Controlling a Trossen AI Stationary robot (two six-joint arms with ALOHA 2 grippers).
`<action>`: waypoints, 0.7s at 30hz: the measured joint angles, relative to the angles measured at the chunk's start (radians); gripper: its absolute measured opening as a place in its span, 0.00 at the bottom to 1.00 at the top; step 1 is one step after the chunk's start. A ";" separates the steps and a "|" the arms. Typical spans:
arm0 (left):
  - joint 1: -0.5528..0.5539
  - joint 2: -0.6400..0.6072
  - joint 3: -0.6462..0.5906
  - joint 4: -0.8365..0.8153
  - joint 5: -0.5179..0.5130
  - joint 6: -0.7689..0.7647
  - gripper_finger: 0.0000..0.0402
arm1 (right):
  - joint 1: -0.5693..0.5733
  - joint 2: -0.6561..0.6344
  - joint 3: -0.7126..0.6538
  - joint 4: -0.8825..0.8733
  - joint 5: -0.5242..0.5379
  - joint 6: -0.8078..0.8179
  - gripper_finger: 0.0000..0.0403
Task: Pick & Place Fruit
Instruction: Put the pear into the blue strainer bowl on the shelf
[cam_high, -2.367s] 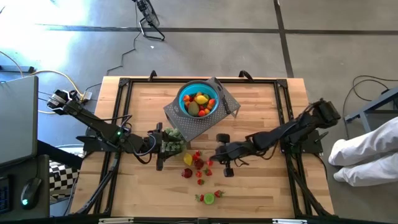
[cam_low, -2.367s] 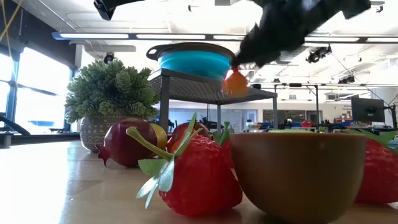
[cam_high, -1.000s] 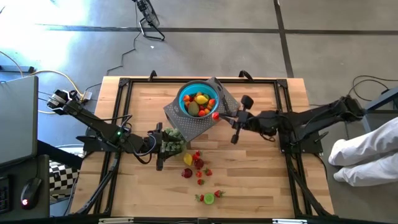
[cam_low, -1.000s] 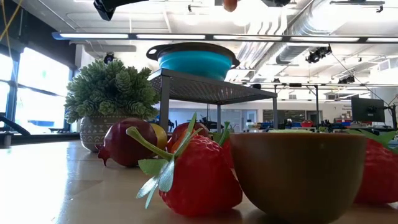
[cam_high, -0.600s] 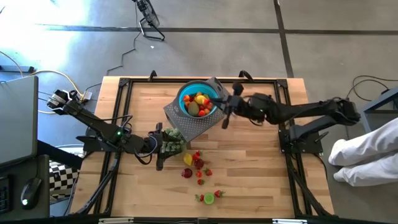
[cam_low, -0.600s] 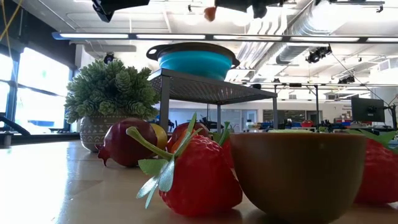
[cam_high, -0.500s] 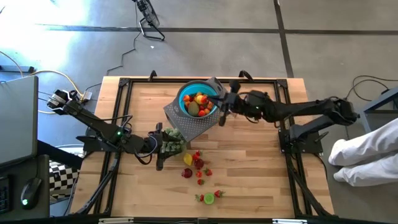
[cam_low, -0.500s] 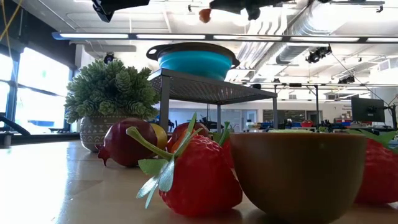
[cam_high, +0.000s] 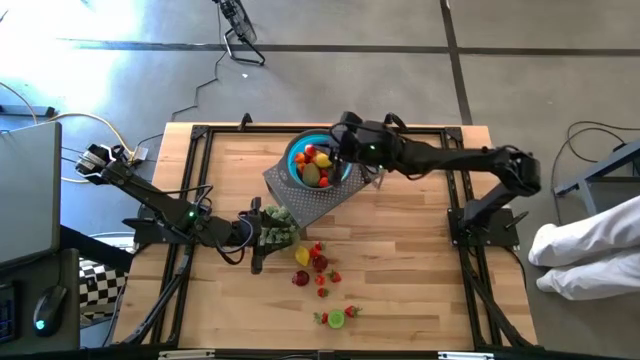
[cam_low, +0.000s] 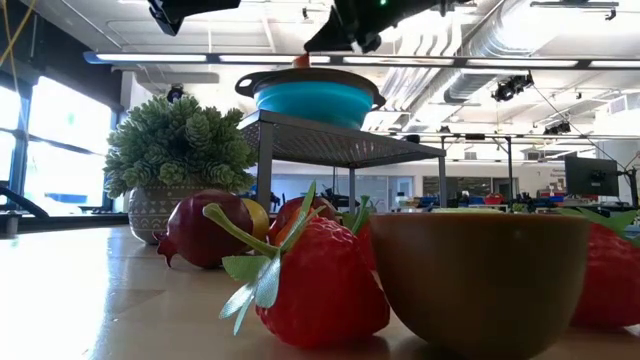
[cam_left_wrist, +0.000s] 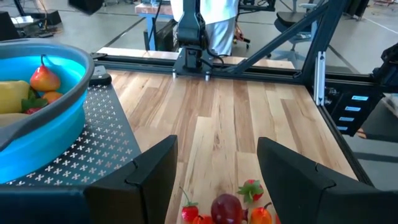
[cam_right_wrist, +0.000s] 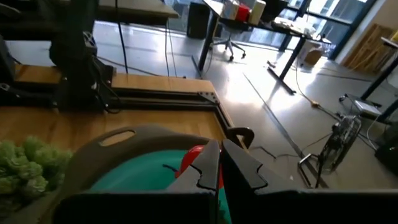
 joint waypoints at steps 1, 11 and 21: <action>0.000 0.000 0.000 0.000 0.000 0.000 0.54 | -0.007 0.009 0.010 -0.010 -0.006 0.000 0.01; 0.000 0.000 0.000 0.000 0.000 0.000 0.54 | -0.087 0.058 0.025 -0.054 -0.052 0.032 0.01; 0.000 0.000 0.000 0.000 0.000 0.000 0.54 | -0.127 0.058 0.025 -0.094 -0.104 0.055 0.01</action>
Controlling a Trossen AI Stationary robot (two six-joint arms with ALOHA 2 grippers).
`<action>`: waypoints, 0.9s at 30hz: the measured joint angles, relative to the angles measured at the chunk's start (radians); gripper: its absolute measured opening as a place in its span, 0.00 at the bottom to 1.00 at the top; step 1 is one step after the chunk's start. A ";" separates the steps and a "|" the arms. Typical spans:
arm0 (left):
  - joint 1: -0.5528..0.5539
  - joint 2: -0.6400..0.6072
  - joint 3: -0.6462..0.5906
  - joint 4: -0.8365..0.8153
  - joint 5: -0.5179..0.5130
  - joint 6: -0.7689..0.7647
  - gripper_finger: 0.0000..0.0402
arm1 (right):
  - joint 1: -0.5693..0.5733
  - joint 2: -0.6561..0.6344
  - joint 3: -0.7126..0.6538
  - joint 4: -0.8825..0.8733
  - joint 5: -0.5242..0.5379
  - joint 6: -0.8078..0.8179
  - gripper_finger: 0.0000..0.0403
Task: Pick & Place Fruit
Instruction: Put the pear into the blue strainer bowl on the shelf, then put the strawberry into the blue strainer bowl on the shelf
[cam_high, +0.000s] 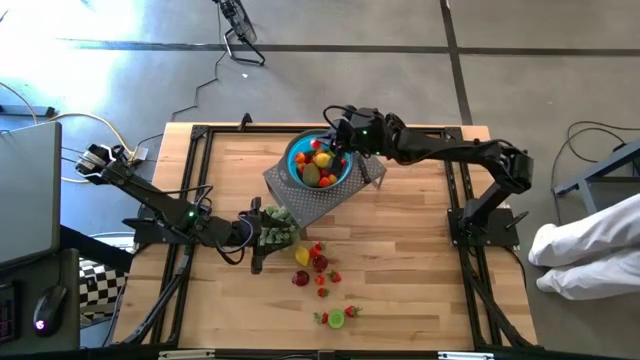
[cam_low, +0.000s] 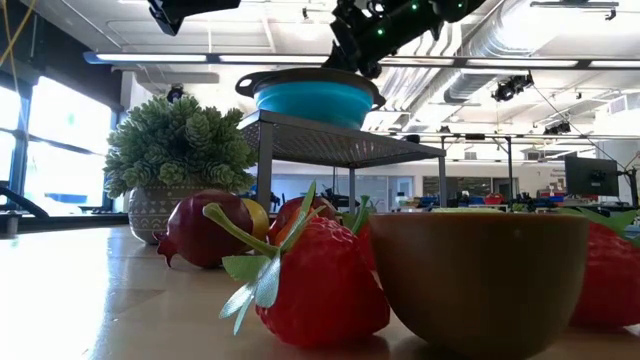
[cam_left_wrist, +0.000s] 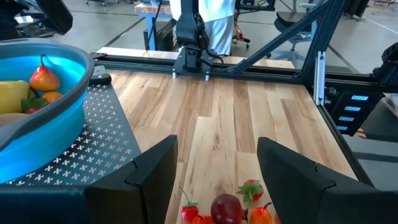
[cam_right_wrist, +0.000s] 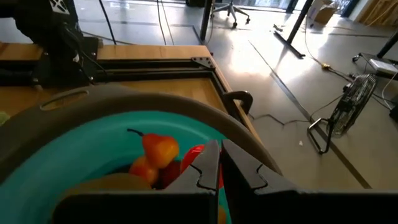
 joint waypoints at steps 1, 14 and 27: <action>0.000 0.000 0.000 0.000 0.000 0.000 0.54 | -0.001 0.000 0.000 -0.010 -0.001 0.000 0.01; 0.000 0.000 0.000 0.000 0.000 0.000 0.54 | -0.001 0.000 0.000 -0.017 0.006 -0.005 0.08; 0.000 0.000 0.000 0.000 0.000 -0.002 0.54 | 0.007 -0.009 -0.001 -0.011 0.007 -0.001 0.27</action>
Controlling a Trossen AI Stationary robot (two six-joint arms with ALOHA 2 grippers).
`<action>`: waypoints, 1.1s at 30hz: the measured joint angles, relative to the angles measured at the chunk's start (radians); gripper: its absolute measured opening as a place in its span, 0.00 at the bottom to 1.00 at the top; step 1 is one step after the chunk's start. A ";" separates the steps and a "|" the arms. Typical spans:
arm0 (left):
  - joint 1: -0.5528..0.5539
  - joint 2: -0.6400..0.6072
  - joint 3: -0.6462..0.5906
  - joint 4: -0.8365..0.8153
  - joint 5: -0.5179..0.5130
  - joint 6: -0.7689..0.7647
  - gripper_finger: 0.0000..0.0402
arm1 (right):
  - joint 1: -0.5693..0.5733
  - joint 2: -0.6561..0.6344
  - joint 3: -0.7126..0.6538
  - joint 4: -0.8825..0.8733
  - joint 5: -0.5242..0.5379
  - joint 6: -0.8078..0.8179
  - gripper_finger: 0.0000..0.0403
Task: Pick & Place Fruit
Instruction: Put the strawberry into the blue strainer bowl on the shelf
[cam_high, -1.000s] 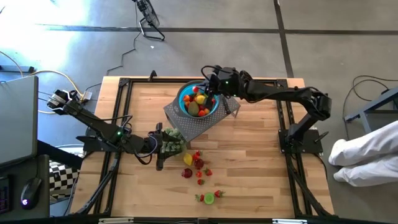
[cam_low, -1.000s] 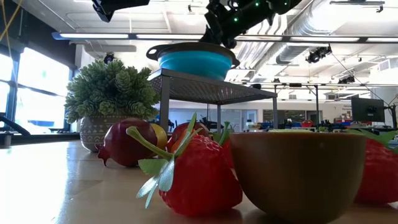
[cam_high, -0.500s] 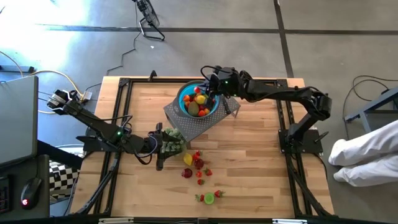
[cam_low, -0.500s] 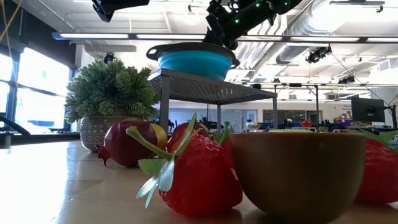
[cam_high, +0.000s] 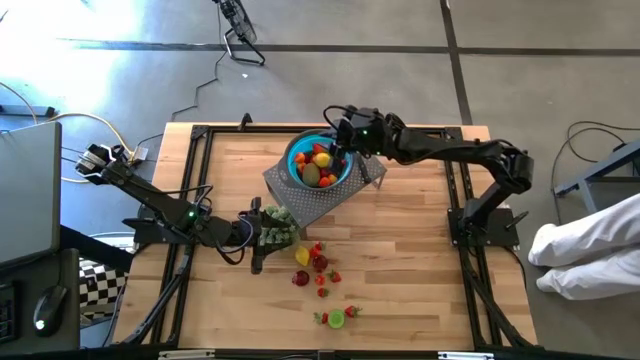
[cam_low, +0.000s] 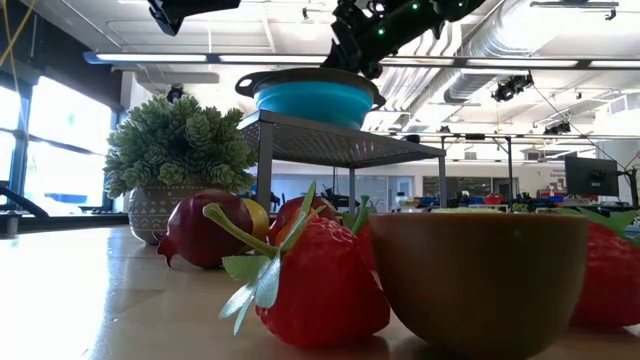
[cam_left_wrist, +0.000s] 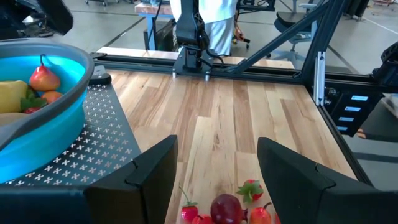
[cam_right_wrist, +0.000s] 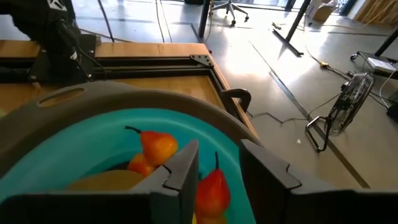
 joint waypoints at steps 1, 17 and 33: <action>0.000 0.000 0.000 0.000 0.000 -0.003 0.54 | 0.002 -0.004 0.000 -0.007 -0.001 -0.002 0.26; 0.000 0.000 0.000 0.000 0.000 -0.006 0.54 | 0.111 -0.037 0.000 -0.120 -0.066 -0.027 0.02; 0.000 0.000 0.000 0.000 0.000 -0.006 0.54 | 0.273 -0.037 0.000 -0.268 0.110 0.097 0.01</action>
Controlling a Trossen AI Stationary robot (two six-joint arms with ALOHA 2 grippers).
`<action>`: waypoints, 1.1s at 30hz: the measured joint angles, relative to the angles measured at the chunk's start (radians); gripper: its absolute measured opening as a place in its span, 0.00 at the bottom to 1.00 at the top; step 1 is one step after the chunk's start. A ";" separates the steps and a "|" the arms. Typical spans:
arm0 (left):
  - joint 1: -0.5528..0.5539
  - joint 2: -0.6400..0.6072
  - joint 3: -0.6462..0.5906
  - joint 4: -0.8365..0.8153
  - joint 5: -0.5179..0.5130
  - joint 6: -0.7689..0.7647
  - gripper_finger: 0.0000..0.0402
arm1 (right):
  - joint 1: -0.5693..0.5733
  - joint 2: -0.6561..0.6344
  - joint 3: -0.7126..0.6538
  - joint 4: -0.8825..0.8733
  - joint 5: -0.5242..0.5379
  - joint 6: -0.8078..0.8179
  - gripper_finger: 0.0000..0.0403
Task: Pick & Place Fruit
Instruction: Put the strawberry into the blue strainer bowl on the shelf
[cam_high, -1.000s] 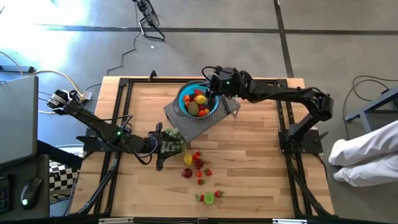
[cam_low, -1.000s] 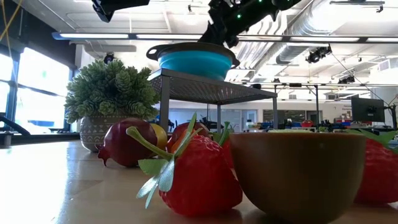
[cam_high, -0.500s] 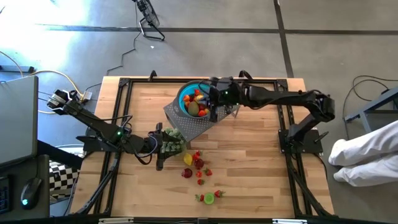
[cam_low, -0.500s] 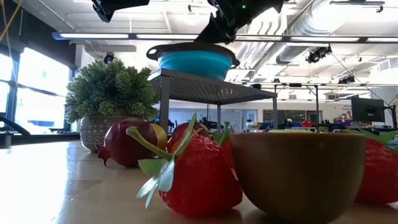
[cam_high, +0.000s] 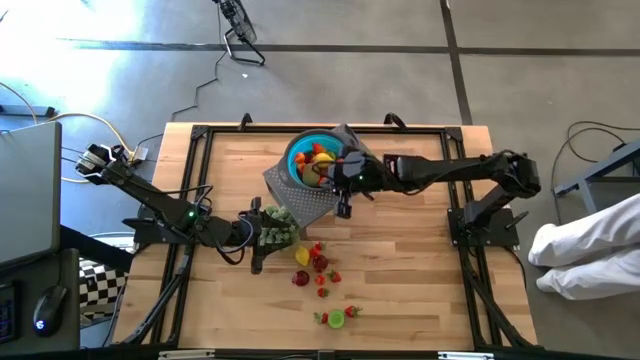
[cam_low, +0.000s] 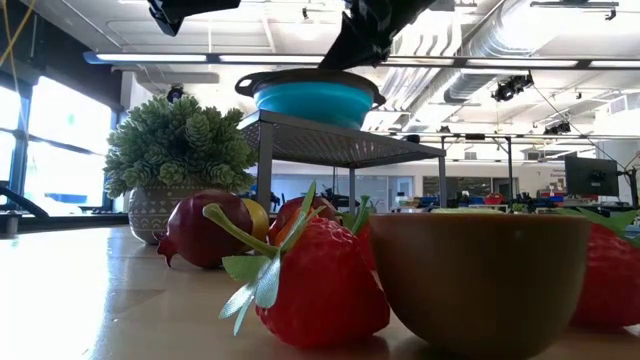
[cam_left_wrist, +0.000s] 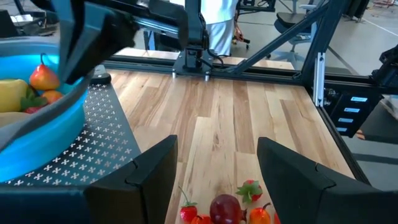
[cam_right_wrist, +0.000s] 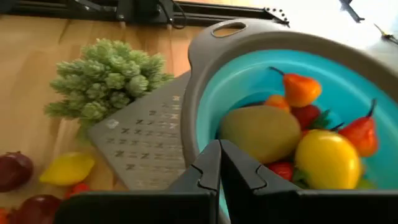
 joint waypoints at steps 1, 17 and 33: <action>0.000 0.000 0.000 0.000 0.000 0.002 0.54 | 0.010 0.000 0.000 -0.007 0.002 0.012 0.01; 0.000 0.000 0.000 0.001 0.000 0.008 0.54 | 0.164 -0.153 -0.027 -0.025 0.199 0.006 0.01; 0.000 0.000 0.000 0.004 -0.018 0.016 0.54 | 0.204 -0.435 -0.133 -0.118 0.207 0.041 0.01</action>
